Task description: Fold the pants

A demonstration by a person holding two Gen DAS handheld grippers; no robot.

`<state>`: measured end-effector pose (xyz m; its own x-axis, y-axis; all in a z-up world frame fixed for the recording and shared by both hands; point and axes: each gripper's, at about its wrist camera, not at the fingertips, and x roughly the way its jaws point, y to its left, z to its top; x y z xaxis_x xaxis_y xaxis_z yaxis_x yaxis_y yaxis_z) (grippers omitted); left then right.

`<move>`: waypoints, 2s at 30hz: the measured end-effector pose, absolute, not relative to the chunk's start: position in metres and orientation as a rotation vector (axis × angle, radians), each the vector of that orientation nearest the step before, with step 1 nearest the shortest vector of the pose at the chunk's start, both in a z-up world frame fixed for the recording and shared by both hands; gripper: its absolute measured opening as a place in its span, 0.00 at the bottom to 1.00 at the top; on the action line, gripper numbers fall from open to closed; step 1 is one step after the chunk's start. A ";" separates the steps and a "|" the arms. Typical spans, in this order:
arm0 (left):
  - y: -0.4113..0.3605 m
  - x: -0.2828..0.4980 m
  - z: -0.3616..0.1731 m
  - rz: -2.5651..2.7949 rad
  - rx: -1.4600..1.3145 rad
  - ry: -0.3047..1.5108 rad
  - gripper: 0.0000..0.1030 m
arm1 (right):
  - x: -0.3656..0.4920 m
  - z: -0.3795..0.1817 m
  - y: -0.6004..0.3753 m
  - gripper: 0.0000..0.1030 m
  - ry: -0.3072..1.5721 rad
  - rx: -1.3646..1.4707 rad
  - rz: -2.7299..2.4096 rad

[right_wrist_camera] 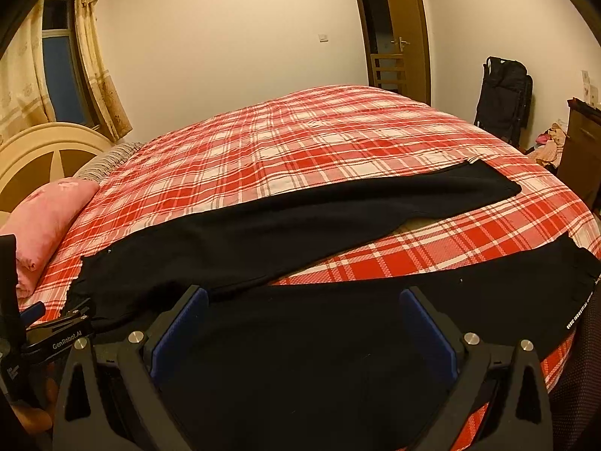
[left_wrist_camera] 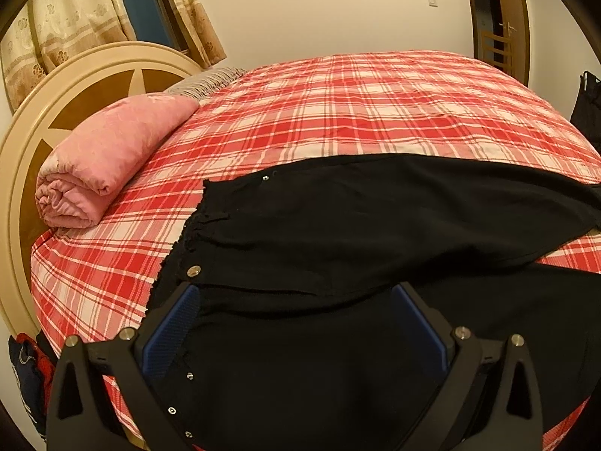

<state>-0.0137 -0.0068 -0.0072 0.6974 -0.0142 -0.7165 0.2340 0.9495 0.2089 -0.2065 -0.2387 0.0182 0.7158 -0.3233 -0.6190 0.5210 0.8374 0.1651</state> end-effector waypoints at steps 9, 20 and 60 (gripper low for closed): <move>-0.006 -0.013 -0.007 -0.146 0.289 0.798 1.00 | -0.206 0.019 -0.236 0.99 0.618 0.341 -0.473; -0.008 -0.014 -0.007 -0.149 0.287 0.803 1.00 | -0.205 0.017 -0.237 0.99 0.622 0.346 -0.474; -0.009 0.009 -0.043 -0.280 0.231 0.966 1.00 | -0.157 -0.010 -0.251 0.99 0.761 0.251 -0.390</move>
<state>0.0088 -0.0094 -0.0427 0.5376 -0.1304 -0.8331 0.3348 0.9398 0.0690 -0.1569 -0.2505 -0.0097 0.6579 -0.2511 -0.7100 0.4300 0.8992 0.0804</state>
